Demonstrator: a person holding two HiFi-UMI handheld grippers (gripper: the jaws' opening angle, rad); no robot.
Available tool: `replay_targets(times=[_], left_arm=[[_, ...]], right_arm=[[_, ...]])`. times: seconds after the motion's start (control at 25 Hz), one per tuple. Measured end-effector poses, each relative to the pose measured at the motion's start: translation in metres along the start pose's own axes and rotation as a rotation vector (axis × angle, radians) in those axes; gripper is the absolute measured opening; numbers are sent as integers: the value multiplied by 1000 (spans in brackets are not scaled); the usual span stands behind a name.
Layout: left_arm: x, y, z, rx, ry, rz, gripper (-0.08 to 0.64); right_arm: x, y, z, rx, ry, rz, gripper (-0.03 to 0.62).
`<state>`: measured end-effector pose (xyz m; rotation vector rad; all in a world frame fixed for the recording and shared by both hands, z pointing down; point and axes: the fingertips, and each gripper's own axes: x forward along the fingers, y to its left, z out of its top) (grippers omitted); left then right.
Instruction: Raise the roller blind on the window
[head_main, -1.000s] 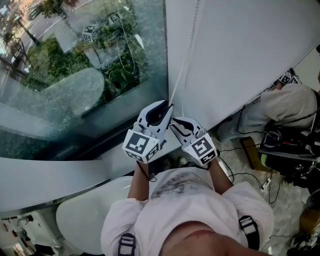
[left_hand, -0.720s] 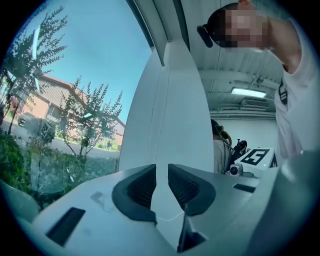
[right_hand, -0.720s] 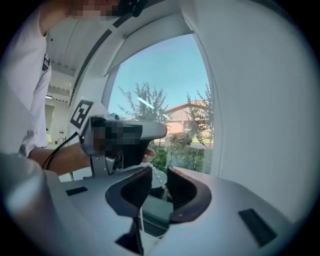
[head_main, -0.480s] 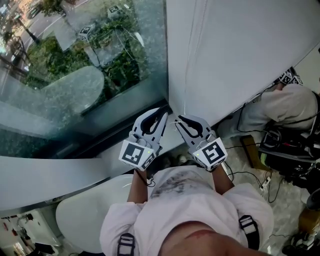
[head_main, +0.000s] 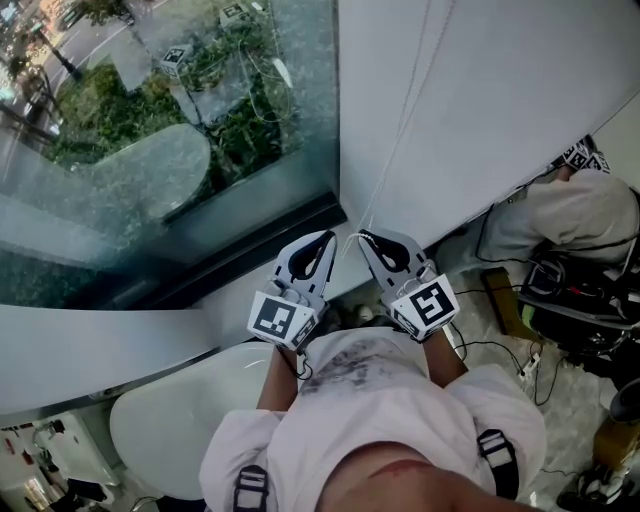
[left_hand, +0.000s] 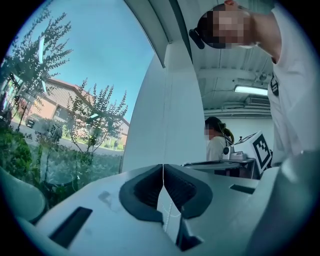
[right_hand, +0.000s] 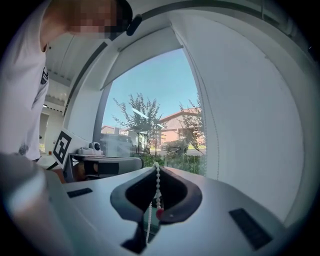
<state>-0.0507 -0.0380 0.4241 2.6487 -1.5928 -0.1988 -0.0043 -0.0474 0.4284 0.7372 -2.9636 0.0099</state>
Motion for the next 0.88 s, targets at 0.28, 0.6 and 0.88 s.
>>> replay_targets(times=[0.28,0.6,0.88], left_arm=[[-1,4,-1,8,6,14,9],[-2,2,2,21,6,17,9],[0,4,0,29,7,18,9]], right_arm=[[2,-2,1,-5,-7,-4,61],[2,0,3,-7,-6,2,61],[5,-1,2,-14,-9,3,61]])
